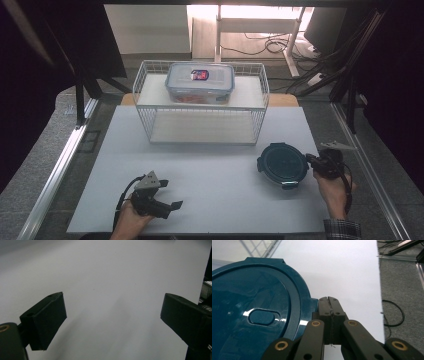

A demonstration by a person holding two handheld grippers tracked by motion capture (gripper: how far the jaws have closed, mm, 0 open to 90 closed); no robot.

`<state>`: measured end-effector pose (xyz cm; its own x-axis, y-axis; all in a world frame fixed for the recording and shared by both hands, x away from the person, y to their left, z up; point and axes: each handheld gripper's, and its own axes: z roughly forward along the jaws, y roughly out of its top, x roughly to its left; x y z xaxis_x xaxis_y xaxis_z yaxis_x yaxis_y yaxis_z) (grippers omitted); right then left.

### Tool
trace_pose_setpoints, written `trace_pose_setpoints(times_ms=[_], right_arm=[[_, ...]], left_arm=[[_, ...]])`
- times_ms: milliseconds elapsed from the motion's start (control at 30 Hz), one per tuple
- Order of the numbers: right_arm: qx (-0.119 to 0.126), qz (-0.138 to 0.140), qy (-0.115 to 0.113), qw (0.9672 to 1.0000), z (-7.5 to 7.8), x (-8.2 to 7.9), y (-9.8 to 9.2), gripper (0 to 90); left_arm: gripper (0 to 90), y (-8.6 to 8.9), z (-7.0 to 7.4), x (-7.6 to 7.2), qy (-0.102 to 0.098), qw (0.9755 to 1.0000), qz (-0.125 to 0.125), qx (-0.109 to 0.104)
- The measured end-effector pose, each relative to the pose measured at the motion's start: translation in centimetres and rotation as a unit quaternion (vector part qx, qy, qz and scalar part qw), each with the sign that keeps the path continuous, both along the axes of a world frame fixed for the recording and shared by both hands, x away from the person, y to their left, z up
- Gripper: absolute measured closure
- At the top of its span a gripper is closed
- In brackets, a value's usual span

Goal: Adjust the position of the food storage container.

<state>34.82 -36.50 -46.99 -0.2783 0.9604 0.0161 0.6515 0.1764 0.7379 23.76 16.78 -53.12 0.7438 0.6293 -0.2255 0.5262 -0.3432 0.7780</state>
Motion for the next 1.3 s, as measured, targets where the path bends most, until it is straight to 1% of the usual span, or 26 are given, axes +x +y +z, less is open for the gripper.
trace_pose_setpoints(times_ms=[67, 233, 433, 633, 700, 800, 933, 1033, 1067, 1167, 1300], right_arm=[[0.002, 0.006, 0.001, 1.0, 0.0, -0.2, 0.3, 89.5], [0.015, 0.024, 0.006, 0.9996, -0.1, -0.8, 1.2, 89.5], [0.019, 0.051, 0.012, 0.9984, -0.3, -1.2, 3.0, 89.5], [0.019, 0.082, 0.02, 0.9963, -0.4, -1.5, 5.3, 89.5], [0.021, 0.091, 0.023, 0.9954, -0.4, -1.6, 6.1, 89.5], [0.026, 0.113, 0.028, 0.9929, -0.5, -1.8, 7.5, 89.5], [0.03, 0.132, 0.032, 0.9902, -0.6, -2.2, 8.8, 89.5], [0.042, 0.143, 0.037, 0.9881, -0.7, -2.3, 9.5, 89.5], [0.05, 0.146, 0.043, 0.9871, -0.7, -2.4, 9.8, 89.5], [0.059, 0.153, 0.049, 0.9852, -0.8, -2.6, 10.3, 89.6], [0.064, 0.163, 0.052, 0.9833, -0.8, -2.8, 11.0, 89.5]], left_arm=[[6.0, 0.0, 0.0, 0.0, 0.001, 1.0, -0.001, 0.0], [6.0, -0.1, 0.0, 0.1, 0.002, 1.0, -0.003, -0.001], [6.0, -0.2, -0.1, 0.2, 0.003, 1.0, -0.004, 0.0], [6.0, -0.1, 0.0, 0.2, 0.003, 1.0, -0.004, -0.001], [6.0, -0.1, 0.0, 0.2, 0.003, 1.0, -0.003, -0.001], [6.0, -0.1, -0.1, 0.2, 0.004, 1.0, -0.003, -0.001], [5.9, -0.1, -0.1, 0.2, 0.004, 1.0, -0.002, -0.001], [5.9, -0.1, -0.1, 0.2, 0.006, 1.0, -0.001, -0.003], [6.0, -0.1, -0.1, 0.2, 0.006, 1.0, -0.001, -0.003], [6.0, 0.0, -0.1, 0.3, 0.007, 1.0, -0.001, -0.003], [6.0, 0.0, -0.1, 0.3, 0.007, 1.0, -0.001, -0.003]])
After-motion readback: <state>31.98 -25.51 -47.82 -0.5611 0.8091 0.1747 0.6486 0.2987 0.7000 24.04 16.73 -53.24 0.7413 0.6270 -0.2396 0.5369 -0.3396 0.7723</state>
